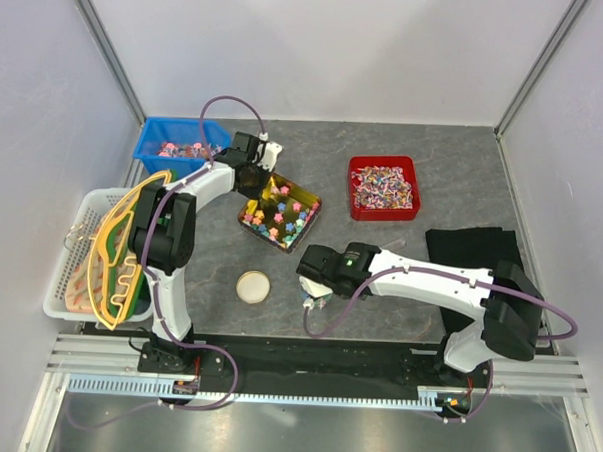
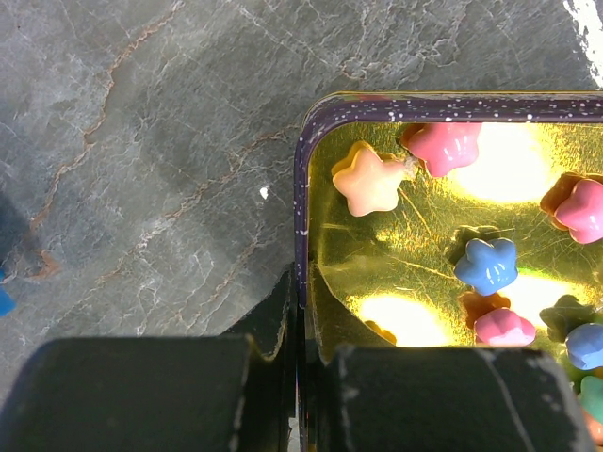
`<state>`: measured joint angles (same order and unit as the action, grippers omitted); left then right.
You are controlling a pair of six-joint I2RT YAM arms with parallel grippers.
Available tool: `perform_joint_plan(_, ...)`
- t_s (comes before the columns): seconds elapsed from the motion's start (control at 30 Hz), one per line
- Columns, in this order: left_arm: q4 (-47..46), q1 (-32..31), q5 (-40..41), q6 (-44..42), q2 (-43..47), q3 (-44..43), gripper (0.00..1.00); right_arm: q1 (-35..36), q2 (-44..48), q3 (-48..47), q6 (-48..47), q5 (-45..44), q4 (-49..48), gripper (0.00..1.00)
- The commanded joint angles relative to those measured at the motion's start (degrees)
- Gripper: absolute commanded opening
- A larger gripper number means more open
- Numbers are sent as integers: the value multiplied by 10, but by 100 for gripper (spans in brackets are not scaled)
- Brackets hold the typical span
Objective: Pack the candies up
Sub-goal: Place the fake candies in the packing bottle.
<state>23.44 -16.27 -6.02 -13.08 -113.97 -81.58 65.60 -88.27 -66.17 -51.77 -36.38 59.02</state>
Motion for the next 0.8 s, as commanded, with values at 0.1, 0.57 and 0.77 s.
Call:
perform_joint_plan(0.1,-28,4,-1,11,2,-27,2,16,-10,1,0,-61,4,0)
perform_joint_plan(0.57,-27,4,-7,10,0,-28,2,2,6,-71,-24,-42,-17,0)
perform_joint_plan(0.77,-26,3,-21,-3,18,-24,2,-46,-33,-98,-124,-96,-159,0)
